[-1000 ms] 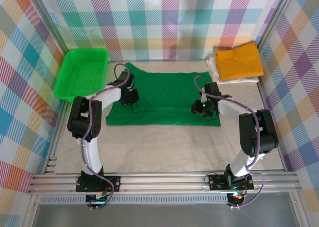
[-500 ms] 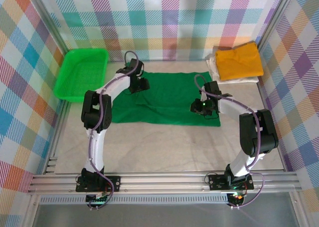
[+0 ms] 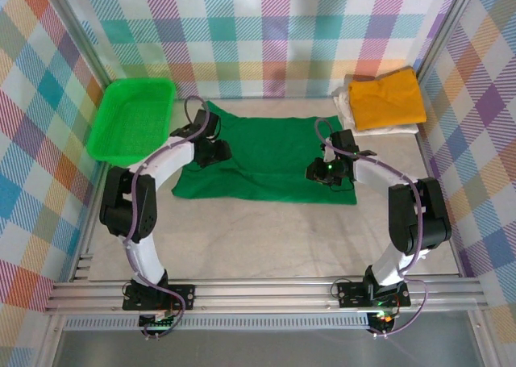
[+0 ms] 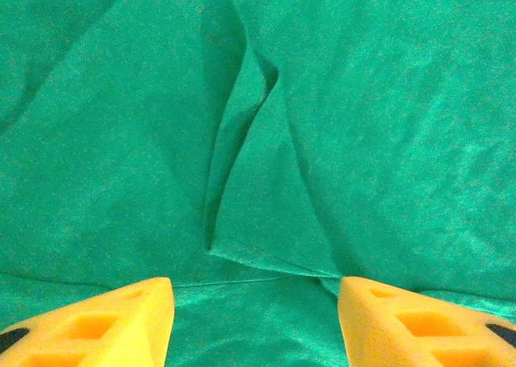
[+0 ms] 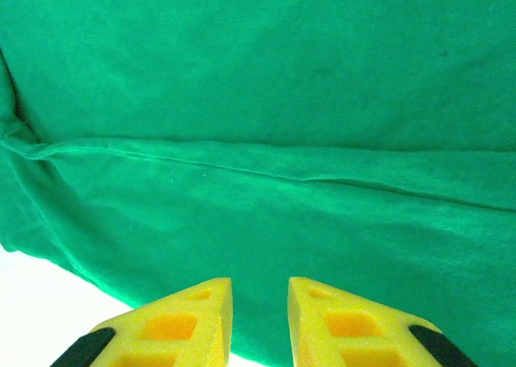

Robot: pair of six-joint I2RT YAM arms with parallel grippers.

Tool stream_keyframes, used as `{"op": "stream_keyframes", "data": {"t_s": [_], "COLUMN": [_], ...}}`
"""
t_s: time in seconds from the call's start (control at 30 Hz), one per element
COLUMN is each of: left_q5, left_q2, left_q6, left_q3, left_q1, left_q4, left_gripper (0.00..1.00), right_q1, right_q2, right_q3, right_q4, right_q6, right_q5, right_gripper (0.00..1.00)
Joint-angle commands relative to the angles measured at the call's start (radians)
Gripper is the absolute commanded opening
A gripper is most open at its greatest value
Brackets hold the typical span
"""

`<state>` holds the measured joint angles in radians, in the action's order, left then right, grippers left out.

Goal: Fold and stack the t-shirts

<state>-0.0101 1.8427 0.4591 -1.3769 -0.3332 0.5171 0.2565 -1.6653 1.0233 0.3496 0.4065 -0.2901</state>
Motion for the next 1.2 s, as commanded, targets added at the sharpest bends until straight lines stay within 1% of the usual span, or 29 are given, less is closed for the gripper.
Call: {"op": "stream_keyframes", "data": {"t_s": [0.0,0.1,0.2,0.37,0.4,0.47,0.5,0.53,0.57,0.7,1.03,1.17], "left_q5": [-0.025,-0.028,-0.039,-0.012,-0.002,0.017,0.027,0.032,0.030,0.016,0.007,0.027], "left_q2": [0.047,0.097,0.147,0.162,0.161,0.170,0.177,0.184,0.194,0.249,0.435,0.489], "left_q6": [0.019,0.011,0.011,0.003,0.000,-0.005,-0.010,-0.014,-0.014,-0.015,-0.046,-0.040], "left_q3": [0.030,0.004,-0.037,-0.077,-0.085,-0.117,-0.131,-0.144,-0.157,-0.223,-0.519,-0.620], "left_q1": [-0.013,-0.020,-0.024,-0.045,-0.050,-0.058,-0.063,-0.066,-0.067,-0.073,-0.102,-0.101], "left_q4": [-0.038,-0.063,-0.065,-0.054,-0.049,-0.018,-0.005,0.002,0.003,0.007,0.080,0.106], "left_gripper": [0.56,0.54,0.48,0.24,0.20,0.20,0.18,0.10,0.05,0.00,0.00,0.00], "right_q1": [0.000,-0.001,-0.001,0.000,-0.001,0.000,-0.001,0.000,-0.002,-0.001,-0.001,-0.001], "right_q2": [0.004,0.006,0.013,0.040,0.041,0.044,0.046,0.045,0.046,0.044,0.030,0.027], "right_q3": [0.037,0.040,0.041,0.031,0.031,0.029,0.026,0.025,0.023,0.023,0.030,0.041], "right_q4": [-0.012,-0.011,0.000,0.007,0.009,0.013,0.012,0.012,0.011,0.004,-0.001,0.006], "right_q6": [0.005,0.005,0.005,0.002,0.000,-0.001,-0.002,-0.001,0.000,0.005,0.012,0.011], "right_q5": [-0.035,-0.037,-0.027,-0.016,-0.015,-0.014,-0.013,-0.012,-0.011,-0.017,-0.029,-0.030], "right_gripper": [0.26,0.26,0.26,0.26,0.26,0.26,0.26,0.26,0.26,0.27,0.28,0.28]}}
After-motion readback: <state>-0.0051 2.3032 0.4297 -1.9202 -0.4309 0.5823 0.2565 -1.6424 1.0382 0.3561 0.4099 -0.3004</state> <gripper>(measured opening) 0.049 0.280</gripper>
